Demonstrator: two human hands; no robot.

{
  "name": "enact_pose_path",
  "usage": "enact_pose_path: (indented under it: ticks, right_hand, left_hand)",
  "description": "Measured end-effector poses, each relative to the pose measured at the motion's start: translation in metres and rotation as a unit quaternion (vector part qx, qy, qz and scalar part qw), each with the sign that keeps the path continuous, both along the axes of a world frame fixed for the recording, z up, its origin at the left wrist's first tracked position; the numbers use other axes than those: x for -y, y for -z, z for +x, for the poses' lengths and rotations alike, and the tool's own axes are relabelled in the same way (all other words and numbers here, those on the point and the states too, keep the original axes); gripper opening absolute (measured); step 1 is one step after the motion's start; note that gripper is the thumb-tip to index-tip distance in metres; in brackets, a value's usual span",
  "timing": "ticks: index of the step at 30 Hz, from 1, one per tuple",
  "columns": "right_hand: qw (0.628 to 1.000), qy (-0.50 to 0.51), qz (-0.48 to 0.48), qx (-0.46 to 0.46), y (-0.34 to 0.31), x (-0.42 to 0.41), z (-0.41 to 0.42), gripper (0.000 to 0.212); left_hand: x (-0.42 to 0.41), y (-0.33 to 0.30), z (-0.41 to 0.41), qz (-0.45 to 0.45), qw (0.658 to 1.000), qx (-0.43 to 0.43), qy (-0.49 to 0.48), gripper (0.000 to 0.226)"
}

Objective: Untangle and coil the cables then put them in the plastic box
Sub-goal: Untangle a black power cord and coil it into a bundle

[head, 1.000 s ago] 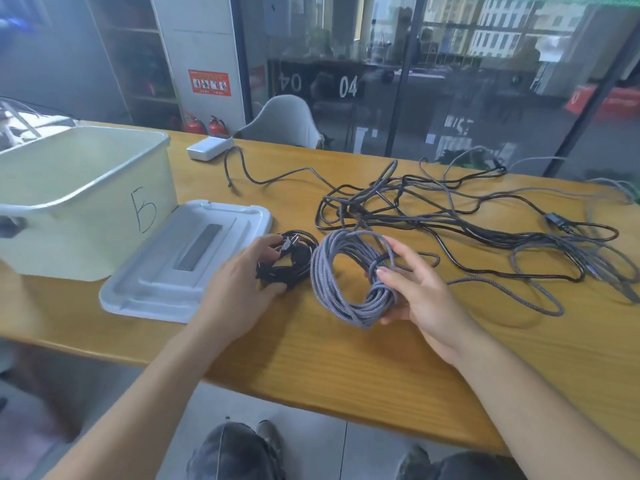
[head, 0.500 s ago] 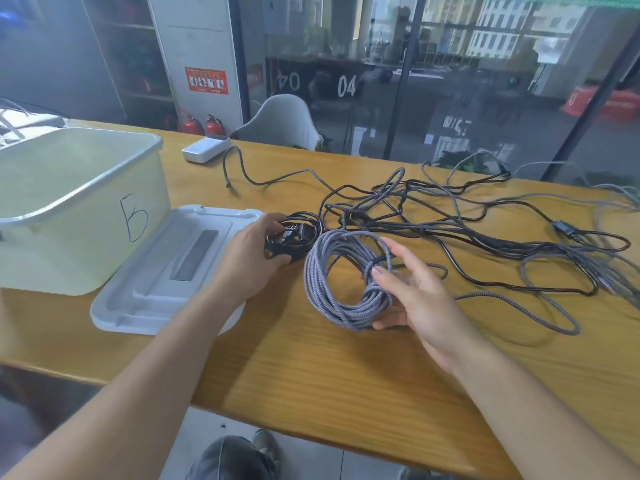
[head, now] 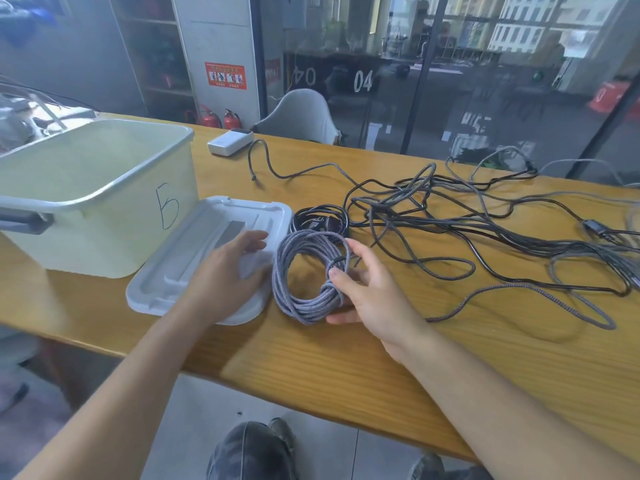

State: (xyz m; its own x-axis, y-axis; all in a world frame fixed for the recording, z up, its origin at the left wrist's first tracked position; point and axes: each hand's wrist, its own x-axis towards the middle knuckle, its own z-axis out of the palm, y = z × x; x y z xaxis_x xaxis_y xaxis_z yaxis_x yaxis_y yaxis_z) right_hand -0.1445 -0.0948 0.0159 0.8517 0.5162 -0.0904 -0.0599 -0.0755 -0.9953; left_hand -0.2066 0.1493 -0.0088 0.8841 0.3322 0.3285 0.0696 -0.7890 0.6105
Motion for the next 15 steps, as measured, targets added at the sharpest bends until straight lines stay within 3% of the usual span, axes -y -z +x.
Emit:
enact_pose_path:
  ticks: [4, 9, 15]
  right_hand:
    - [0.999, 0.007, -0.037, 0.026, -0.001, 0.007, 0.004, 0.059]
    - [0.979, -0.025, -0.149, 0.135, -0.003, 0.01, 0.001, 0.058]
    - [0.891, -0.034, -0.291, 0.346, -0.003, 0.022, -0.001, 0.056]
  left_hand:
    - [-0.008, 0.0, -0.007, -0.001, 1.0, -0.006, -0.005, 0.05]
    - [0.013, -0.013, -0.011, -0.012, 1.0, 0.017, -0.011, 0.042]
    - [0.07, -0.033, -0.006, -0.001, 0.996, 0.034, 0.086, 0.071]
